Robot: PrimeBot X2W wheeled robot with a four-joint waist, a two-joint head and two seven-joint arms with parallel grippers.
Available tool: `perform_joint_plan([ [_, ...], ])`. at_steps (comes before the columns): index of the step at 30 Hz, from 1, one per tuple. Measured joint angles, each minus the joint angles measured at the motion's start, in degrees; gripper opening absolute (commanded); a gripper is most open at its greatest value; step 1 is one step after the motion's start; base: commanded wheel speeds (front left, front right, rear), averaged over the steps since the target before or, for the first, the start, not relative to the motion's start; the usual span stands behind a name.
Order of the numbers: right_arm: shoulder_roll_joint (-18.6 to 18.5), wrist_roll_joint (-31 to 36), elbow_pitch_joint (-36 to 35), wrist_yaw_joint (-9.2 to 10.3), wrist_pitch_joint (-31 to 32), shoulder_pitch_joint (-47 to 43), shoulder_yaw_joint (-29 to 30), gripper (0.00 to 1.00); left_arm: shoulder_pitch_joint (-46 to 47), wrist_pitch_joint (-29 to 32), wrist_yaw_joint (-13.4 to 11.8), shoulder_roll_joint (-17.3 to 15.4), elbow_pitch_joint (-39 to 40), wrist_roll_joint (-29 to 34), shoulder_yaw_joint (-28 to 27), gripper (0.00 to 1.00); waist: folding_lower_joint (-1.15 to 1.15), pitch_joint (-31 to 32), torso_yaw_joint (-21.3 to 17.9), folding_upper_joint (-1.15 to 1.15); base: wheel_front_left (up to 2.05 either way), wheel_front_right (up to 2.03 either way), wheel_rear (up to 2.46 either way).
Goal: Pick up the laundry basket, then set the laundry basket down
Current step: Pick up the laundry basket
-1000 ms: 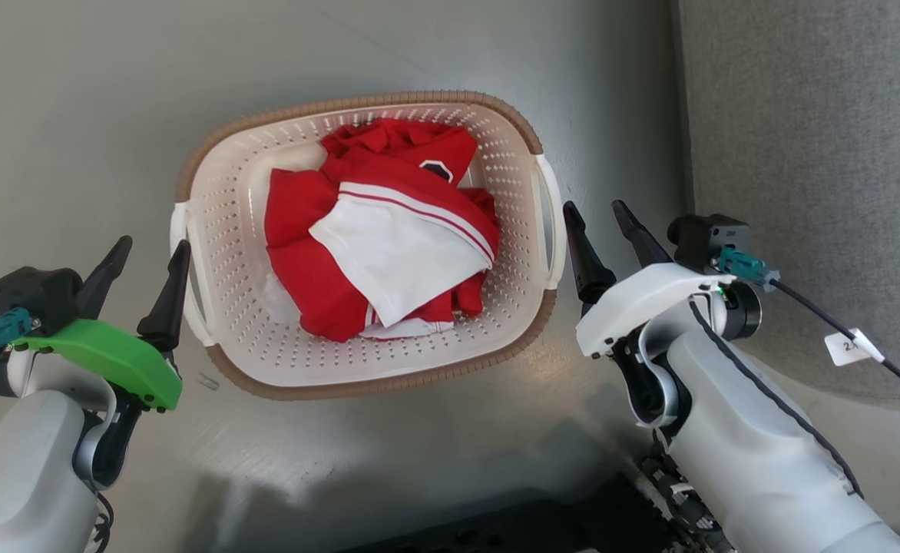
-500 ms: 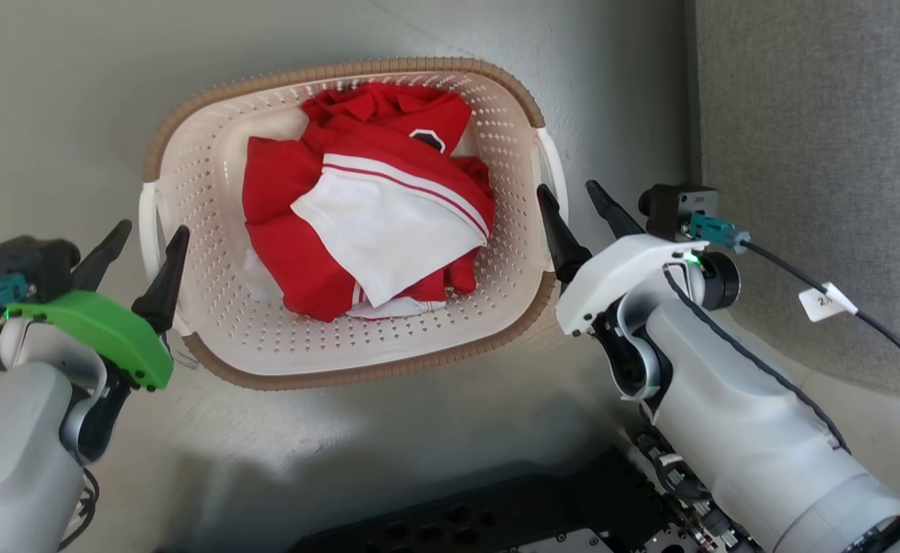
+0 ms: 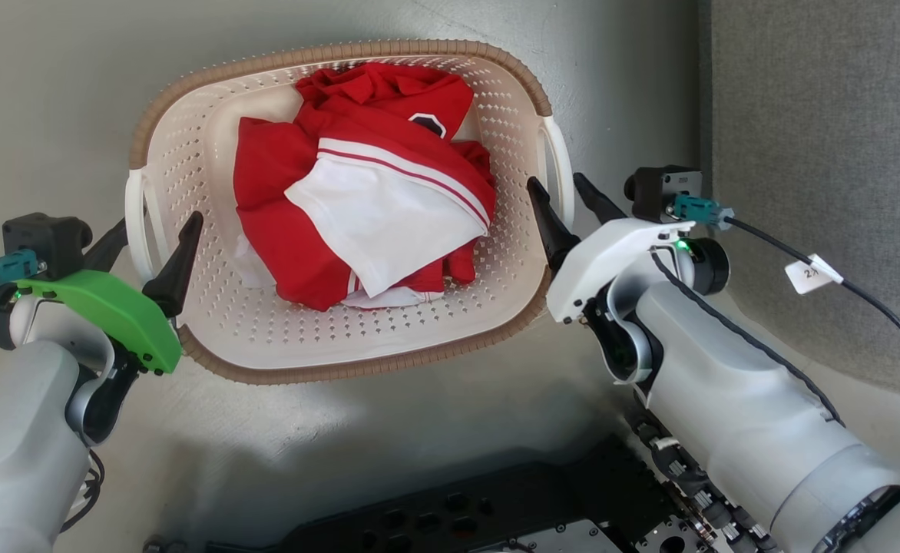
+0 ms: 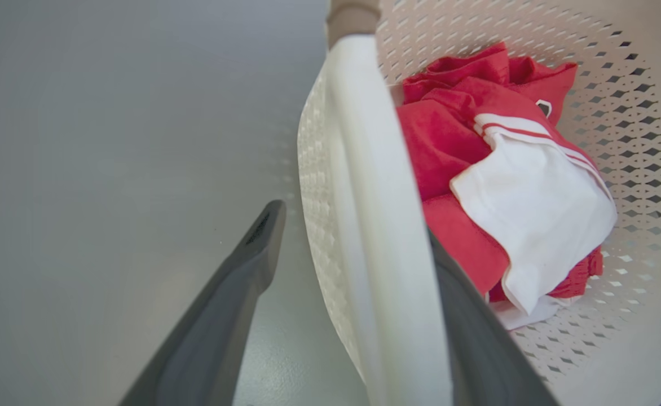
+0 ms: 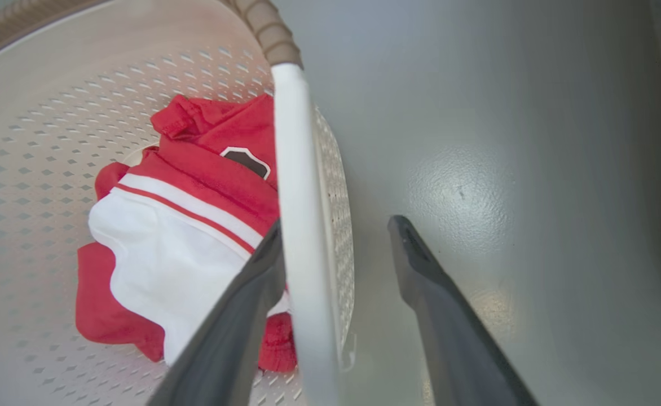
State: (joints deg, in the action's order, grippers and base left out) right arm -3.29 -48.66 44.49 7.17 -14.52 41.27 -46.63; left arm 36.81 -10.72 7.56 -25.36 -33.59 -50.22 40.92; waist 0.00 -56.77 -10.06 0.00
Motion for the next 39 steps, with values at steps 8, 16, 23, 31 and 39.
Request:
perform_joint_plan([
  [8,0.1,-1.8,0.1,0.00,-0.1,2.0,-2.3,0.00,1.3,-0.4,-0.1,0.6,-0.9,-2.1,2.4,0.00,0.00,-0.1,0.2,0.00,0.00,0.00,0.00],
  [16,1.0,-3.2,1.0,0.01,-0.1,2.3,-3.1,0.00,2.6,-0.6,-0.6,0.8,-2.6,-4.1,3.9,0.00,0.00,0.7,0.2,0.00,0.00,0.00,0.00],
  [23,1.4,-3.3,1.7,0.01,-0.1,2.3,-4.0,0.00,2.8,-1.1,-0.6,1.0,-4.2,-5.9,5.5,0.00,0.00,2.6,0.3,0.00,0.00,0.00,0.00],
  [31,1.3,-3.5,3.4,0.02,0.0,2.2,-7.0,0.00,2.8,-1.4,-0.6,1.7,-6.6,-7.3,7.7,0.00,0.00,6.1,0.3,0.00,0.00,0.00,0.00],
  [39,1.2,-5.2,5.0,0.07,0.0,2.0,-8.9,0.00,2.7,-1.4,-0.6,3.3,-8.9,-9.7,9.4,0.00,0.00,11.3,0.4,0.00,0.00,0.00,0.00],
])
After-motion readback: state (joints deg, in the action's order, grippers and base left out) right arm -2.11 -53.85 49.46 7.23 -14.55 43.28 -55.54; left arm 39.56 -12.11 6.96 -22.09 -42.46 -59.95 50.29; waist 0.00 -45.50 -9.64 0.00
